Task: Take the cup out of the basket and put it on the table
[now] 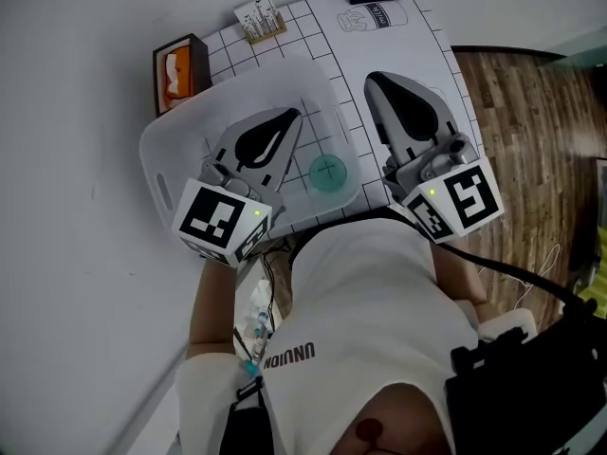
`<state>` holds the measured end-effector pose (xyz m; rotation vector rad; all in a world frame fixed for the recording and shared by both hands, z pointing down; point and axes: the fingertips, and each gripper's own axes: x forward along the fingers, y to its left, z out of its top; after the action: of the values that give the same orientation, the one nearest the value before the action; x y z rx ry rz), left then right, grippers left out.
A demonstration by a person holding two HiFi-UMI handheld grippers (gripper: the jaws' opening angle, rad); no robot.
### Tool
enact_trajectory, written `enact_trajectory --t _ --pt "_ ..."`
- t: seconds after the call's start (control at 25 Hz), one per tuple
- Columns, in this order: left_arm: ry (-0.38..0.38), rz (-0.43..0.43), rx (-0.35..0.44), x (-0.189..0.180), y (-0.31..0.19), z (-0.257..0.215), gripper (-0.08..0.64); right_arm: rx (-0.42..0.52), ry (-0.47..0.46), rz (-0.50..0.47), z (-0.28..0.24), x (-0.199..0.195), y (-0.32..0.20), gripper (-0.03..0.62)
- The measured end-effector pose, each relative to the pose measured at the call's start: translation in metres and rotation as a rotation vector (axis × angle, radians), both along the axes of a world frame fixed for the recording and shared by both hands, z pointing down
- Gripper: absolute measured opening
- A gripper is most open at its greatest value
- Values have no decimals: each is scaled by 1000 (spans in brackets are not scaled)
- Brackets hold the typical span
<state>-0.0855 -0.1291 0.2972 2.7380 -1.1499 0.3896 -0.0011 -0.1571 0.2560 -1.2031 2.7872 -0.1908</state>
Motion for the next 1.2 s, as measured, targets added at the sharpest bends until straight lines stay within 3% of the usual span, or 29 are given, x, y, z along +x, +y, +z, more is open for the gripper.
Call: enact_trajectory --t 0.48,0.68,1.2 --pt "-70 173 -90 16 0 38 17 -15 10 42 3 3 -4 20" --pt "-79 220 -136 22 2 54 61 -21 17 55 5 5 -3 20" --pt "-172 307 -232 28 16 101 69 -22 27 76 7 6 -3 20"
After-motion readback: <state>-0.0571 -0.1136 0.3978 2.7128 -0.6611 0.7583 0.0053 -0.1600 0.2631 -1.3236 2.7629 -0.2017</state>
